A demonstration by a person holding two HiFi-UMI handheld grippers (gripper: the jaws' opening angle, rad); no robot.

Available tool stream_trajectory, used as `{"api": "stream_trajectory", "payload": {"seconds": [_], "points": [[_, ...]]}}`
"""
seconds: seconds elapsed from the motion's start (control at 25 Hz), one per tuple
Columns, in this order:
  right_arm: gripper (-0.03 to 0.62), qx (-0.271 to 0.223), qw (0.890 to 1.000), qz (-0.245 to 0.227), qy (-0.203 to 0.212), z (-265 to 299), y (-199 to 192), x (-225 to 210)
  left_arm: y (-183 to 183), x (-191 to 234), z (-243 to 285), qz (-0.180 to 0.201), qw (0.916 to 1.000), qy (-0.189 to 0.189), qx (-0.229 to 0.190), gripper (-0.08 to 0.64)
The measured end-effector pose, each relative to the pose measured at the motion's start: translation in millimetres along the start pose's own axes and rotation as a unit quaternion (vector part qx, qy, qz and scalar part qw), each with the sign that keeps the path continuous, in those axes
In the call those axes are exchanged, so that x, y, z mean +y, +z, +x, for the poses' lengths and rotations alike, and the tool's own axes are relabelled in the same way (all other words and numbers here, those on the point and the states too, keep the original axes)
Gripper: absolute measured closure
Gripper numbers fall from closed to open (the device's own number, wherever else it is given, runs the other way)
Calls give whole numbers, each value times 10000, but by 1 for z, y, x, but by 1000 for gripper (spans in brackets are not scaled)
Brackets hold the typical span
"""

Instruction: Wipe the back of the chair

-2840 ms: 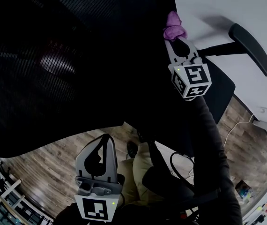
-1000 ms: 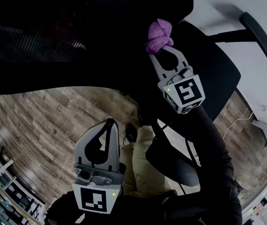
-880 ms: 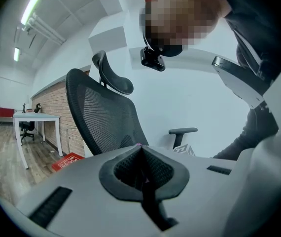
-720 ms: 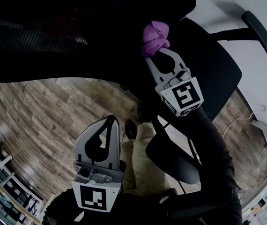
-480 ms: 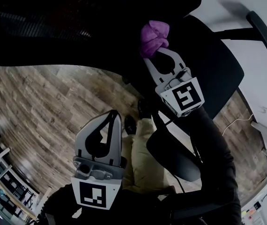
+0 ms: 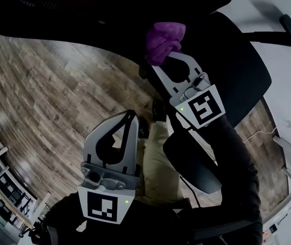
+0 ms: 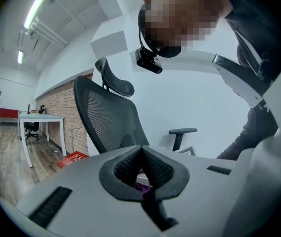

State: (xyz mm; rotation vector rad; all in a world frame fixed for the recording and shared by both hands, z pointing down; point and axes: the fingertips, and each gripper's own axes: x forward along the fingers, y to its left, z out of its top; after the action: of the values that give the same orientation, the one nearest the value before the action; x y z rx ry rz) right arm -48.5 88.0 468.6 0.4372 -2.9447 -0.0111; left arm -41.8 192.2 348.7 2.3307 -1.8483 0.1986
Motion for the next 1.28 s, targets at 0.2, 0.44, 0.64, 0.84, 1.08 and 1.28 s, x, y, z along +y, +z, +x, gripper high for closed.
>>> {"api": "stream_trajectory", "payload": {"seconds": [0.2, 0.44, 0.64, 0.84, 1.08, 1.28], "points": [[548, 49, 9995, -141, 261, 1, 1, 16, 0, 0, -5, 23, 10000, 60, -7, 551], [548, 258, 9976, -395, 501, 0, -4, 26, 1, -2, -8, 35, 10000, 62, -17, 551], [548, 349, 9959, -501, 671, -2, -7, 35, 1, -1, -9, 61, 10000, 69, -1, 551], [548, 375, 9951, -495, 767, -3, -12, 40, 0, -1, -8, 76, 9999, 65, 0, 551], [548, 424, 9938, -448, 920, -5, -25, 48, -3, 0, -2, 101, 9999, 68, 22, 551], [548, 468, 9940, -357, 925, -9, -40, 47, -8, -1, 4, 107, 9999, 44, 76, 551]]}}
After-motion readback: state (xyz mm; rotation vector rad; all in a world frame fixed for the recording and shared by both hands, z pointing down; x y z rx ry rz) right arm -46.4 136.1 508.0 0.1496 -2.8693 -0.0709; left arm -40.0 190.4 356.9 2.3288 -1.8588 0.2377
